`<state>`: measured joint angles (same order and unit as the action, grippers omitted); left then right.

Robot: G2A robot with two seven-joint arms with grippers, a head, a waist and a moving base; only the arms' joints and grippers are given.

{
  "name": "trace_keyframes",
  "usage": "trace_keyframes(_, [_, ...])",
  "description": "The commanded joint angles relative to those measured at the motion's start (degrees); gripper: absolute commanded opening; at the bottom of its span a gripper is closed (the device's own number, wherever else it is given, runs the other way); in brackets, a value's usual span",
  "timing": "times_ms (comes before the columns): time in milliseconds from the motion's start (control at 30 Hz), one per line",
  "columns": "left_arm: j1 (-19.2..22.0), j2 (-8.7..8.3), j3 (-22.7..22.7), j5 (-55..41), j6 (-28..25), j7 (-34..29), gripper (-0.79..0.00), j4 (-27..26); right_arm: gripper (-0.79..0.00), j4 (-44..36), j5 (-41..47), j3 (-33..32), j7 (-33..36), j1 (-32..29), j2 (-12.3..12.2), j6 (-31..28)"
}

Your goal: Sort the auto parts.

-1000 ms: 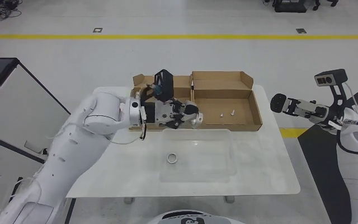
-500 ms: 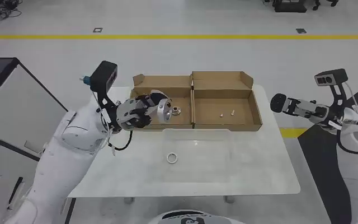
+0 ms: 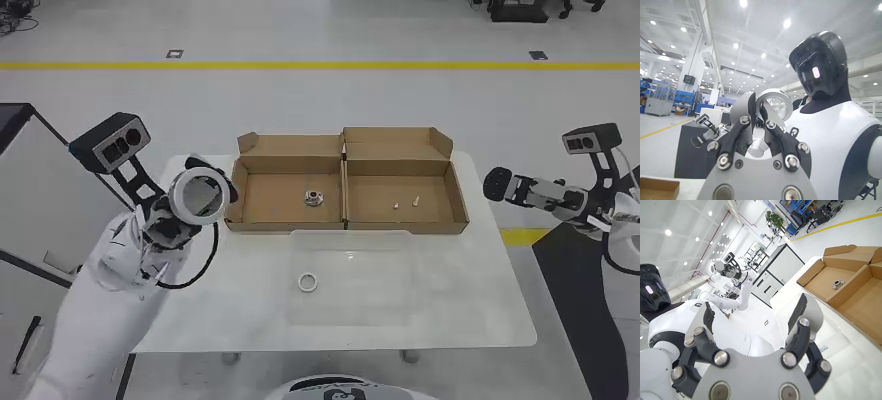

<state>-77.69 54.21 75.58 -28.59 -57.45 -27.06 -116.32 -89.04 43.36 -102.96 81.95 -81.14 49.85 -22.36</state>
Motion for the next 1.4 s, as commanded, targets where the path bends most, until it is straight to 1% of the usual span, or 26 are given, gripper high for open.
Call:
trace_keyframes(0, [-0.8,-0.1,1.0,-2.4,-0.6,-0.4,-0.785,-0.4,0.0,0.0,0.0,0.0,0.0,0.0,0.0,0.0])
trace_keyframes(100, [-1.9,-0.32,2.8,-3.2,-0.5,-2.6,-0.785,-0.6,0.0,0.0,0.0,0.0,0.0,0.0,0.0,0.0])
trace_keyframes(200, [-3.0,-0.62,5.4,-2.4,1.2,-4.4,-0.785,-0.5,0.0,0.0,0.0,0.0,0.0,0.0,0.0,0.0])
trace_keyframes(267, [-3.5,-0.97,7.4,1.0,4.0,-7.6,-0.785,-0.3,0.0,0.0,0.0,0.0,0.0,0.0,0.0,0.0])
trace_keyframes(333, [-4.4,-1.05,8.4,1.6,4.8,-8.0,-0.785,-1.3,0.0,0.0,0.0,0.0,0.0,0.0,0.0,0.0])
trace_keyframes(500, [-6.0,-1.38,11.8,9.0,6.5,-11.7,-0.785,-2.1,0.0,0.0,0.0,0.0,0.0,0.0,0.0,0.0])
trace_keyframes(633, [-7.3,-1.27,12.1,11.5,6.6,-11.3,-0.785,-2.7,0.0,0.0,0.0,0.0,0.0,0.0,0.0,0.0])
trace_keyframes(700, [-7.7,-1.17,12.0,11.1,6.3,-10.4,-0.785,-2.7,0.0,0.0,0.0,0.0,0.0,0.0,0.0,0.0])
trace_keyframes(867, [-8.4,-1.0,10.8,3.4,4.2,-8.3,-0.785,-3.3,0.0,0.0,0.0,0.0,0.0,0.0,0.0,0.0])
trace_keyframes(1167, [-8.8,-1.05,10.8,-11.8,1.3,-9.3,-0.785,-4.3,0.0,0.0,0.0,0.0,0.0,0.0,0.0,0.0])
trace_keyframes(1267, [-8.9,-1.08,11.7,-14.4,1.2,-10.6,-0.785,-4.2,0.0,0.0,0.0,0.0,0.0,0.0,0.0,0.0])
trace_keyframes(1367, [-9.0,-1.09,12.7,-13.9,1.8,-12.1,-0.785,-3.3,0.0,0.0,0.0,0.0,0.0,0.0,0.0,0.0])
